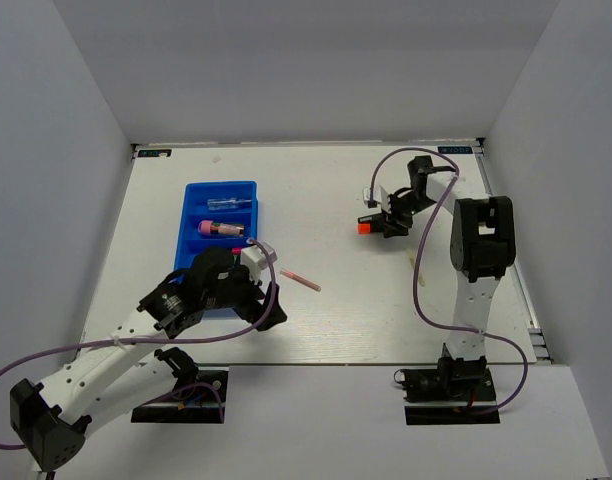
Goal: Sort the stationery into containers
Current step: Pick up the pen from the center of the board, then place the pen in the storage box, then pick up the pen from the center of the board.
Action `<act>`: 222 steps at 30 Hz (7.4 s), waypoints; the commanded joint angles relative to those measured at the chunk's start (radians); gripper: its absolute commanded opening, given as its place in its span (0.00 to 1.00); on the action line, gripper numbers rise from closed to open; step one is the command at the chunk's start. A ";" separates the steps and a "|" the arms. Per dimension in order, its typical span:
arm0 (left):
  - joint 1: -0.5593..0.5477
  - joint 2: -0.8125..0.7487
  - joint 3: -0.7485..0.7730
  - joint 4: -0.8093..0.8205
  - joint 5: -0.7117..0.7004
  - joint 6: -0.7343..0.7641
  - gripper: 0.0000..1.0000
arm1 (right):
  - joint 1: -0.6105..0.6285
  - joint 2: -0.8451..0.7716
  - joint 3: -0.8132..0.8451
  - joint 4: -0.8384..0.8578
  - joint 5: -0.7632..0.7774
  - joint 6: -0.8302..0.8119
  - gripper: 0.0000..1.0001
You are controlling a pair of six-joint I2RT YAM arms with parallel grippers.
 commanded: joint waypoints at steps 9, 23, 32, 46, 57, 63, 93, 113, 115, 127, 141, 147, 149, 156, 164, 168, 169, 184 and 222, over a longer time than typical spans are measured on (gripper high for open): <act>-0.001 -0.052 0.028 -0.019 0.006 -0.024 0.99 | 0.019 0.089 0.108 -0.144 0.110 -0.102 0.55; -0.001 -0.137 0.042 -0.074 -0.043 -0.041 0.99 | 0.083 -0.018 -0.194 0.144 0.295 -0.024 0.21; -0.001 -0.168 0.082 -0.088 -0.052 -0.044 0.99 | 0.114 -0.124 -0.124 -0.053 0.124 0.225 0.00; -0.001 -0.233 0.174 -0.045 -0.092 -0.039 0.99 | 0.470 -0.157 0.273 -0.233 -0.194 0.786 0.00; 0.000 -0.242 0.192 -0.048 -0.089 -0.056 0.99 | 0.735 0.134 0.674 0.048 -0.114 1.148 0.00; 0.000 -0.253 0.189 -0.047 -0.080 -0.056 0.99 | 0.809 0.146 0.560 0.285 0.002 1.180 0.00; 0.000 -0.337 0.159 -0.070 -0.077 -0.067 0.99 | 0.853 0.117 0.642 0.347 0.215 1.093 0.00; 0.000 0.031 0.082 -0.076 -0.048 0.079 1.00 | 0.281 -0.346 -0.127 0.141 0.263 0.062 0.57; 0.000 0.074 0.087 -0.054 -0.037 0.079 1.00 | 0.203 -0.270 0.005 0.091 0.221 0.000 0.57; 0.000 0.106 0.062 -0.045 -0.022 0.073 1.00 | 0.062 0.042 0.352 -0.253 0.085 -0.217 0.58; 0.000 0.155 0.056 -0.028 0.004 0.065 1.00 | 0.046 0.135 0.378 -0.310 0.085 -0.298 0.60; 0.002 0.160 0.067 -0.033 0.009 0.062 1.00 | 0.045 0.192 0.433 -0.326 0.102 -0.295 0.60; 0.000 0.160 0.073 -0.034 0.004 0.063 1.00 | 0.046 0.209 0.454 -0.322 0.104 -0.278 0.60; 0.000 0.154 0.067 -0.036 0.003 0.054 1.00 | 0.046 0.278 0.514 -0.336 0.134 -0.261 0.60; 0.000 0.140 0.062 -0.039 0.004 0.048 1.00 | 0.065 0.381 0.597 -0.536 0.276 -0.329 0.57; 0.000 0.125 0.054 -0.039 0.010 0.043 1.00 | 0.066 0.378 0.554 -0.595 0.302 -0.324 0.54; 0.000 0.123 0.051 -0.036 0.007 0.043 1.00 | 0.068 0.376 0.524 -0.578 0.303 -0.320 0.52; -0.001 0.065 0.051 -0.045 -0.003 0.026 1.00 | 0.112 0.240 0.258 -0.181 0.274 0.084 0.06; 0.002 -0.246 0.165 0.122 -0.048 -0.082 1.00 | 0.798 0.131 0.542 0.332 -0.047 1.148 0.00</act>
